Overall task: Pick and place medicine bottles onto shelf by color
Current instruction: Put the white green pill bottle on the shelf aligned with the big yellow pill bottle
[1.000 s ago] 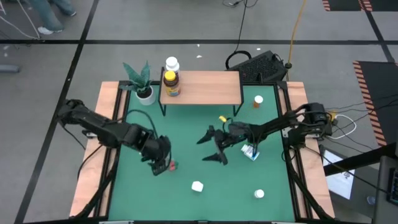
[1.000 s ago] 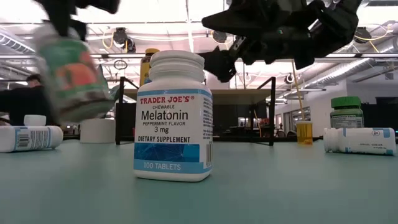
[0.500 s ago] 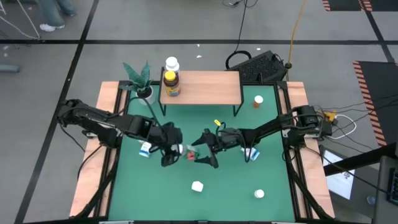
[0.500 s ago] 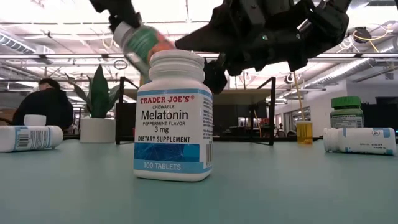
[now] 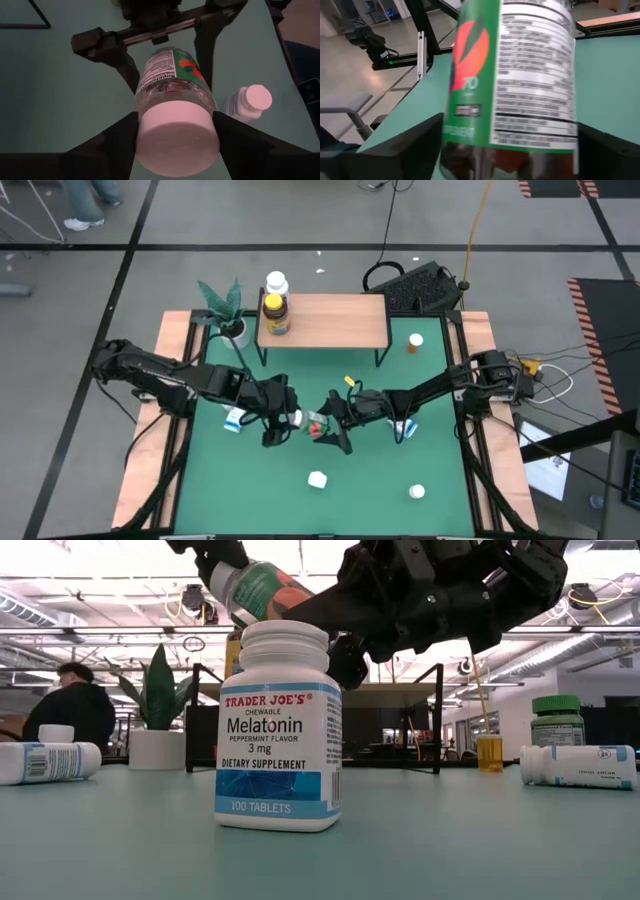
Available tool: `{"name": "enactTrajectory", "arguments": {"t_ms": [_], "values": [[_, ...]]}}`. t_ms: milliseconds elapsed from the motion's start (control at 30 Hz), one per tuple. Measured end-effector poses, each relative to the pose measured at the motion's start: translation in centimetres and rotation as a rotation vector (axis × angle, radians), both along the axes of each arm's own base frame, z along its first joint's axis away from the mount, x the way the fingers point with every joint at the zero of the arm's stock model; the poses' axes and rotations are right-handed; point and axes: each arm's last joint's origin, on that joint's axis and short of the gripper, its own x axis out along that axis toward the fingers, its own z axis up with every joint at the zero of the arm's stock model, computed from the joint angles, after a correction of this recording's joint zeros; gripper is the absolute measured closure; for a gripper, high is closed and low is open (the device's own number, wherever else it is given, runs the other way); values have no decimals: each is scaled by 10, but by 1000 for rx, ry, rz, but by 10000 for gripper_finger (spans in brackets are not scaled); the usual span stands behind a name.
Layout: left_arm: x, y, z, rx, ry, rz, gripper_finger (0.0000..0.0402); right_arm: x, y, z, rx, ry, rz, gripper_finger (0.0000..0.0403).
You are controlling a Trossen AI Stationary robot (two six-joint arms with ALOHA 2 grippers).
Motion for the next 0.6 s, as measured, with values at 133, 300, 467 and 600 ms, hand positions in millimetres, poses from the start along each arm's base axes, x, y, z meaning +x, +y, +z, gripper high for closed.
{"name": "enactTrajectory", "arguments": {"t_ms": [133, 300, 467, 600], "values": [[1, 0, 1, -11, -21, 17, 145, 0, 1, 0, -33, -8, 7, 128], [4, 0, 4, -1, -60, 19, 107, -1, 3, -1, -96, -23, 2, 128], [6, 1, 7, 54, -98, 15, 74, -15, 8, -2, -226, -77, -144, 128], [10, 7, 11, 136, -169, 146, 73, -44, 0, 10, -245, -206, -274, 124]]}}
